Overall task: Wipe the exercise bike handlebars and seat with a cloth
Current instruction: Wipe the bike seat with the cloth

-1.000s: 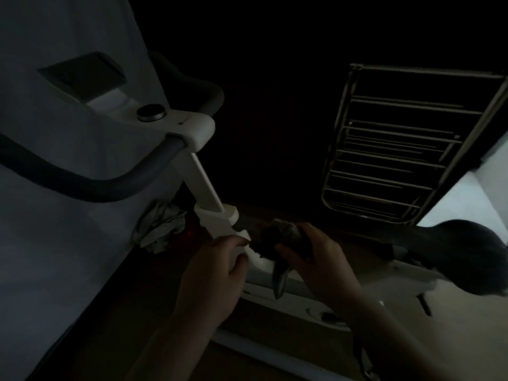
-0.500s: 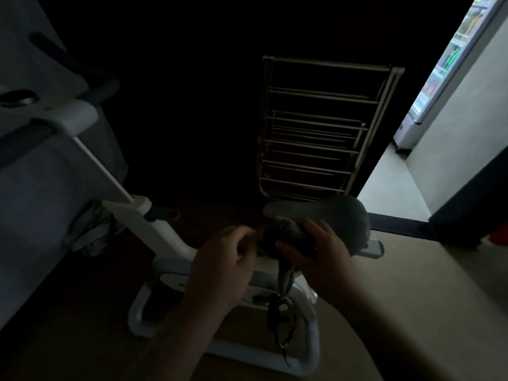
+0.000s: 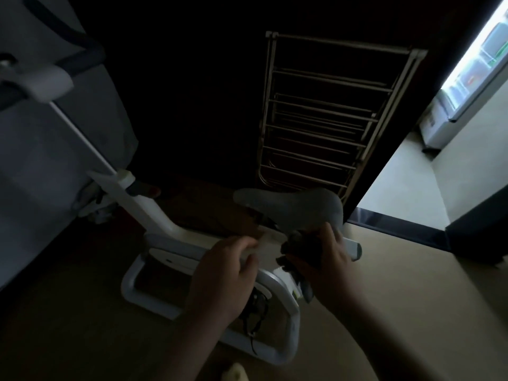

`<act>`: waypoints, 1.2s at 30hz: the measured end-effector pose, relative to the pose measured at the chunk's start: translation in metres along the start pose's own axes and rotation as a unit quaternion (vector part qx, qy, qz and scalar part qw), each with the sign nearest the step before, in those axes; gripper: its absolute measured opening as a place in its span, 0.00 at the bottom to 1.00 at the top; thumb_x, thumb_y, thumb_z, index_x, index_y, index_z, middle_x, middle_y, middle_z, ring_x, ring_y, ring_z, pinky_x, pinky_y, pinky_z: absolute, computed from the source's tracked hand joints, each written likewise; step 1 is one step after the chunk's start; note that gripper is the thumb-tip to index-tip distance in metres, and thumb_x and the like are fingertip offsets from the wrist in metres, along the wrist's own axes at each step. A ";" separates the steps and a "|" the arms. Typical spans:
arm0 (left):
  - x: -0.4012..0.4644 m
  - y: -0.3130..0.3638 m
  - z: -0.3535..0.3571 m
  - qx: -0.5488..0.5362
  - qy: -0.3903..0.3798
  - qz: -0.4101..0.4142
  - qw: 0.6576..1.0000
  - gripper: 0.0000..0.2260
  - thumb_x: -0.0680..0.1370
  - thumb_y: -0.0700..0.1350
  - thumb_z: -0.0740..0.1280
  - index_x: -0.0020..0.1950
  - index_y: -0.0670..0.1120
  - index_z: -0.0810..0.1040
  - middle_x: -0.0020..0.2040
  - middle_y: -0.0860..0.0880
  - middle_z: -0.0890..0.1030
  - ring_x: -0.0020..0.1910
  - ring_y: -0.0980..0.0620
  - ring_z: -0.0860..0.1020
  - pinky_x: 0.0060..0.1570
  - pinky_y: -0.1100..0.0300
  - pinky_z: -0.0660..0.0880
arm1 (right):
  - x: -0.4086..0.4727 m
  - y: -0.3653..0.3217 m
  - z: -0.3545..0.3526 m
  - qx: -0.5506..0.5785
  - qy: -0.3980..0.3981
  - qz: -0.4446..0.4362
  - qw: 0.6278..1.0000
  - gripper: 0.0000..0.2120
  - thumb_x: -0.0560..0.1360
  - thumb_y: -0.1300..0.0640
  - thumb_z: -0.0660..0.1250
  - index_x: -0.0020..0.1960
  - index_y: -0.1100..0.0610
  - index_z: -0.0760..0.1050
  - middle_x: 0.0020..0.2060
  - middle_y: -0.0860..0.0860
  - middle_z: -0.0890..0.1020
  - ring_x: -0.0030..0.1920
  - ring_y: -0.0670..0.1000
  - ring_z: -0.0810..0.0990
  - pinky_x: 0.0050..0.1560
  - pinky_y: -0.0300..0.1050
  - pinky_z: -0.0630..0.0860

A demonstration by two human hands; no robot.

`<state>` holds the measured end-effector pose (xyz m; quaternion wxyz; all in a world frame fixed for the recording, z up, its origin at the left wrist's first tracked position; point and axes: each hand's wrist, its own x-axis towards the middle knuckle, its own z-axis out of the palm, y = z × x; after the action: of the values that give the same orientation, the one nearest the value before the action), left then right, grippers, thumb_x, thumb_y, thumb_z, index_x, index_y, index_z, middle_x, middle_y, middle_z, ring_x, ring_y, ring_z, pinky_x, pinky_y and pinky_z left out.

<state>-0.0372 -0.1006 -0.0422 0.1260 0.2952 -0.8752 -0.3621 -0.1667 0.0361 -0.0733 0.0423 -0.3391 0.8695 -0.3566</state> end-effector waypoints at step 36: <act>0.037 0.081 0.172 -0.101 0.190 -0.135 0.967 0.15 0.76 0.41 0.66 0.58 0.58 0.75 0.51 0.62 0.77 0.52 0.68 0.75 0.43 0.73 0.72 | 0.029 0.135 -0.013 0.181 0.030 -0.077 0.980 0.18 0.74 0.59 0.65 0.64 0.52 0.74 0.67 0.48 0.73 0.67 0.49 0.72 0.63 0.48 0.74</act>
<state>-0.1758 0.0182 -0.1061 0.2688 0.4593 -0.7466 -0.3993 -0.2687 0.0954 -0.1464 0.0488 -0.3811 0.7626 -0.5203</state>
